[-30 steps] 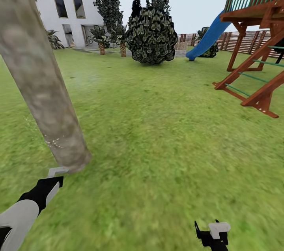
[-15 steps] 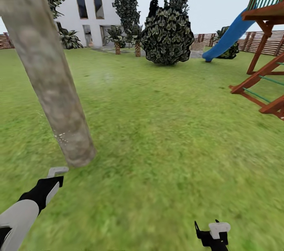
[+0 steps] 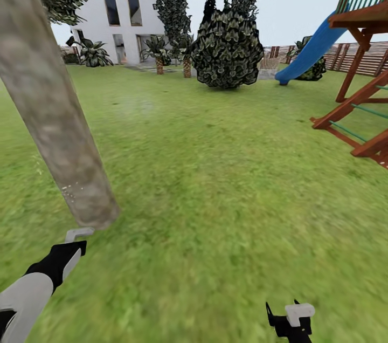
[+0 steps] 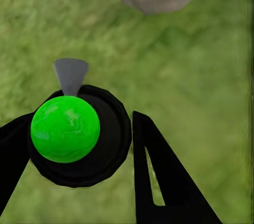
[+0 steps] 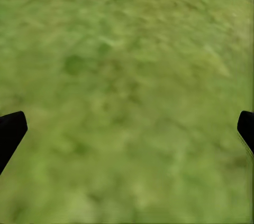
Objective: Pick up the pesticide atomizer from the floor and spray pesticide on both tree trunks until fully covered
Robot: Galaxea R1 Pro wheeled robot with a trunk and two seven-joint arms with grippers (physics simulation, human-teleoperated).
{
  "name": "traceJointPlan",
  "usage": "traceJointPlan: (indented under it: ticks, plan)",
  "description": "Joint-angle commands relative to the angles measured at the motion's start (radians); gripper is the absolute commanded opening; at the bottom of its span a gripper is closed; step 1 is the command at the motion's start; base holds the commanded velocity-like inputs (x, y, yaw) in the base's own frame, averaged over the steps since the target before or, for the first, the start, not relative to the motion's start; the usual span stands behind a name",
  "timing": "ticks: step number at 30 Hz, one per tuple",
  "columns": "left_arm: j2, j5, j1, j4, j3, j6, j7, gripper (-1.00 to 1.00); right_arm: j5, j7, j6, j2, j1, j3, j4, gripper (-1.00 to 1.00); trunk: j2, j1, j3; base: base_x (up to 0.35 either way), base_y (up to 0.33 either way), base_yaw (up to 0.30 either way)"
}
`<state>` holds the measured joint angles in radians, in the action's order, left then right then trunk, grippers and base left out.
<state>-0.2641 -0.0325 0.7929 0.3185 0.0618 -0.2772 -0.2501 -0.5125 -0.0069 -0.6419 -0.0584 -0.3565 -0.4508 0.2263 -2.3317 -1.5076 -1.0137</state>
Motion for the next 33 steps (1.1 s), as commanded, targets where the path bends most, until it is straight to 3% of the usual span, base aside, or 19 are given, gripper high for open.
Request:
traceJointPlan:
  ticks: [1, 6, 17, 27, 29, 31, 32, 33]
  plan:
    - [0.0, -0.003, 0.0, 0.002, 0.003, -0.005, -0.002, -1.0, -0.011, -0.001, -0.004, 0.0, -0.001, -0.008, -0.001, 1.0, 0.0, 0.0, -0.001, 0.304, -0.057, 0.0]
    - [0.0, -0.003, 0.0, 0.001, 0.002, -0.005, -0.002, -1.0, -0.011, -0.001, -0.004, 0.001, -0.001, -0.008, -0.001, 1.0, 0.0, 0.0, -0.001, 0.316, -0.01, 0.068]
    - [0.0, -0.003, 0.0, 0.001, 0.002, -0.005, -0.001, -1.0, -0.011, -0.001, -0.004, 0.002, -0.001, -0.008, -0.002, 1.0, 0.0, 0.0, -0.001, 0.277, -0.141, 0.272]
    - [0.006, -0.005, 0.013, 0.009, -0.003, -0.004, 0.022, -1.0, -0.009, -0.001, -0.004, 0.002, -0.001, -0.008, -0.001, 1.0, 0.0, 0.0, -0.001, -0.019, -0.093, 0.215]
    - [-0.002, 0.003, 0.017, 0.044, -0.008, -0.012, 0.074, -1.0, -0.01, -0.001, -0.004, 0.002, -0.001, -0.008, -0.001, 1.0, 0.0, 0.0, -0.001, 0.0, 0.0, 0.01]
    - [-0.044, 0.04, 0.018, 0.114, -0.01, -0.028, 0.183, -1.0, -0.011, -0.001, -0.004, 0.002, -0.001, -0.008, -0.001, 1.0, 0.0, 0.0, -0.001, 0.0, 0.0, 0.002]
    - [-0.09, 0.077, 0.019, 0.153, -0.008, -0.064, 0.27, -1.0, -0.011, -0.001, -0.004, 0.002, -0.001, -0.008, -0.001, 1.0, 0.0, 0.0, -0.001, 0.0, 0.0, 0.0]
    - [-0.106, 0.095, 0.02, 0.203, -0.008, -0.116, 0.349, -1.0, -0.011, -0.001, -0.004, 0.002, -0.001, -0.008, -0.001, 1.0, 0.0, 0.0, -0.001, 0.0, 0.0, 0.0]
